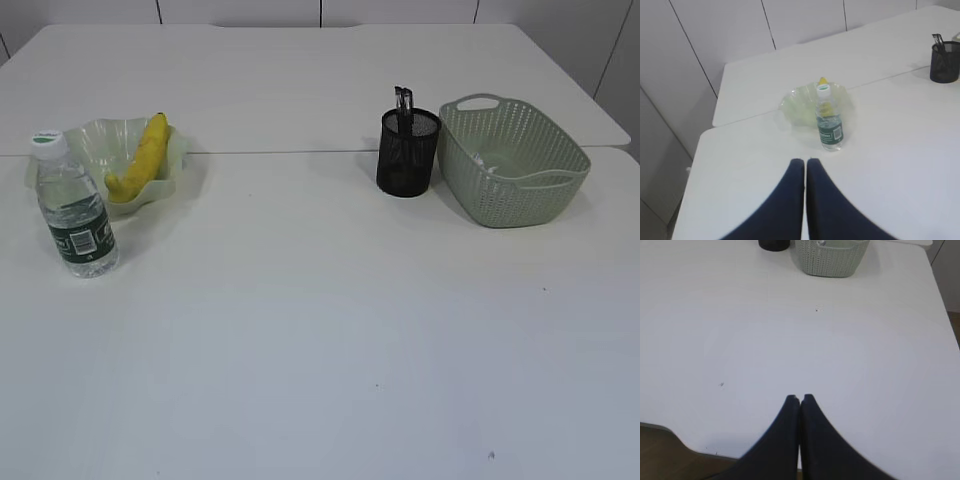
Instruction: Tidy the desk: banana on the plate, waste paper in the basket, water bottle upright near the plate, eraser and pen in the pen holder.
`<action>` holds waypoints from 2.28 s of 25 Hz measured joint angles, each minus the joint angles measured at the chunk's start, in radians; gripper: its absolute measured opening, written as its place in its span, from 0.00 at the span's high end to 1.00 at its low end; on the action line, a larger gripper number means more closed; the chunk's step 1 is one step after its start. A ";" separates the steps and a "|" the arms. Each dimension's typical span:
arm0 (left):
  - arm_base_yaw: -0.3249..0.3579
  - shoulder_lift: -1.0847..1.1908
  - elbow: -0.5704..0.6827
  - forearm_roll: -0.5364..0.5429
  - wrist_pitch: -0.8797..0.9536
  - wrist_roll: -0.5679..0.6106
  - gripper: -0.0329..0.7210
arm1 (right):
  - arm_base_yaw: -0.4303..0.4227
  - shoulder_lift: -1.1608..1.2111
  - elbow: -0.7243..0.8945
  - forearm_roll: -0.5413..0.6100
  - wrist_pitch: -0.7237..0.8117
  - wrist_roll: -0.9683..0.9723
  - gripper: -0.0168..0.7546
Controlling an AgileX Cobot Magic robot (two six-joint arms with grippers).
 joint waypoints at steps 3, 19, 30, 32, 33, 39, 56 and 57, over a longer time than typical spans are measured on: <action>0.000 0.000 0.078 -0.039 -0.041 -0.002 0.99 | 0.000 0.000 0.002 0.000 -0.010 0.000 0.99; 0.000 0.000 0.403 -0.212 -0.254 -0.006 0.99 | 0.000 0.000 0.006 0.001 -0.015 0.004 0.99; 0.000 0.000 0.419 -0.234 -0.273 -0.006 0.99 | 0.000 0.000 0.006 0.001 -0.017 0.004 0.99; 0.000 0.000 0.419 -0.238 -0.273 -0.006 0.99 | 0.000 0.000 0.006 0.001 -0.017 0.004 0.99; 0.000 0.000 0.419 -0.248 -0.271 -0.006 0.99 | 0.000 0.000 0.006 0.001 -0.017 0.004 0.99; 0.000 0.000 0.418 -0.268 -0.173 -0.006 0.99 | 0.000 0.000 0.006 0.002 -0.017 0.004 0.99; -0.004 0.000 0.433 -0.252 -0.116 -0.018 0.99 | 0.000 0.000 0.006 0.004 -0.021 0.006 0.99; -0.004 0.000 0.433 -0.252 -0.116 -0.018 0.99 | -0.004 0.000 0.006 0.004 -0.021 0.006 0.99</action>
